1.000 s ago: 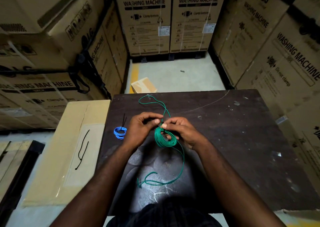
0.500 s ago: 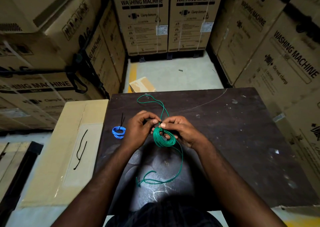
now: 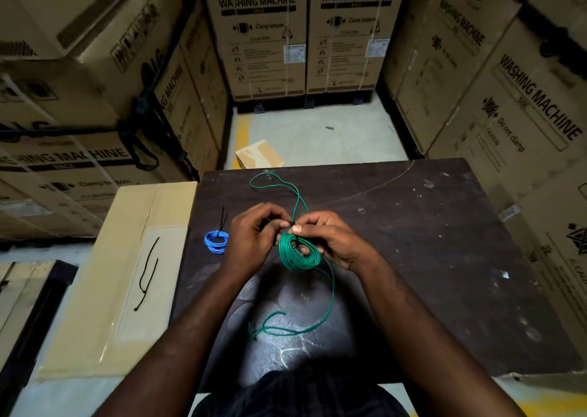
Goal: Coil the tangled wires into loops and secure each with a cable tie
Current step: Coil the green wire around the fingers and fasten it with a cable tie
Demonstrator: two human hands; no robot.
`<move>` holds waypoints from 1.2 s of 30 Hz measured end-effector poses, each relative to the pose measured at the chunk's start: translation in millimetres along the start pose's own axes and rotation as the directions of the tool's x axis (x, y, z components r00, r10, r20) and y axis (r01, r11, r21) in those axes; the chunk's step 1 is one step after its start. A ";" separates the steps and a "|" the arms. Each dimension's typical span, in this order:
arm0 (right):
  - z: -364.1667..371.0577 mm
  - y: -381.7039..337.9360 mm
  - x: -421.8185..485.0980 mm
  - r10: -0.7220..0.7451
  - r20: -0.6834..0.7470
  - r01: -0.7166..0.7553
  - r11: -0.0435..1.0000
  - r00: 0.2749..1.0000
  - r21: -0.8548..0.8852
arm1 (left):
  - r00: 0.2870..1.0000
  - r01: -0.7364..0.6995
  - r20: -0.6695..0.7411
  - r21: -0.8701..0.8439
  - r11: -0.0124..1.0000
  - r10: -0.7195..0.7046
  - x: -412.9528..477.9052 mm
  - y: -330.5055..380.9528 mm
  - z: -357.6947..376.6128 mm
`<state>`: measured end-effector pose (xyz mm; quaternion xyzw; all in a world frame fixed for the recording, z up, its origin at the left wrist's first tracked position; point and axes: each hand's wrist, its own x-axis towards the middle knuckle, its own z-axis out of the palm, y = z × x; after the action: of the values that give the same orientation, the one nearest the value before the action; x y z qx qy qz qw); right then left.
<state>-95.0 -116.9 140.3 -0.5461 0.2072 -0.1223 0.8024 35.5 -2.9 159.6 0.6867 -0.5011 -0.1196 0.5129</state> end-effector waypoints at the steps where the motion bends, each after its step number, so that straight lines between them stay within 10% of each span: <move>1: 0.6 -0.7 -0.7 0.004 0.005 -0.004 1.000 1.000 0.000 | 1.000 -0.006 0.013 0.005 1.000 0.005 0.1 0.6 -0.8; 10: -1.4 0.2 0.0 0.008 0.000 -0.008 1.000 1.000 0.000 | 0.991 0.082 0.112 -0.088 0.993 -0.072 3.0 7.2 -7.6; 22: 0.0 0.6 2.8 -0.005 -0.055 -0.004 0.987 0.998 -0.162 | 0.989 -0.120 0.119 0.266 0.957 0.091 3.6 -0.3 -0.2; 29: -1.8 -0.5 4.0 0.020 -0.055 -0.031 0.978 0.998 -0.205 | 0.878 0.461 -0.063 -0.150 0.875 -0.474 9.5 -20.1 19.6; 36: 2.6 4.6 8.4 0.020 -0.036 -0.025 0.989 0.999 -0.149 | 0.743 0.584 -0.087 -0.401 0.706 -0.664 19.9 -16.2 23.2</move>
<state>-86.6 -116.6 135.2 -0.6001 0.2358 -0.1067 0.7569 38.3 -33.1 142.8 0.7227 -0.1462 -0.2951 0.6077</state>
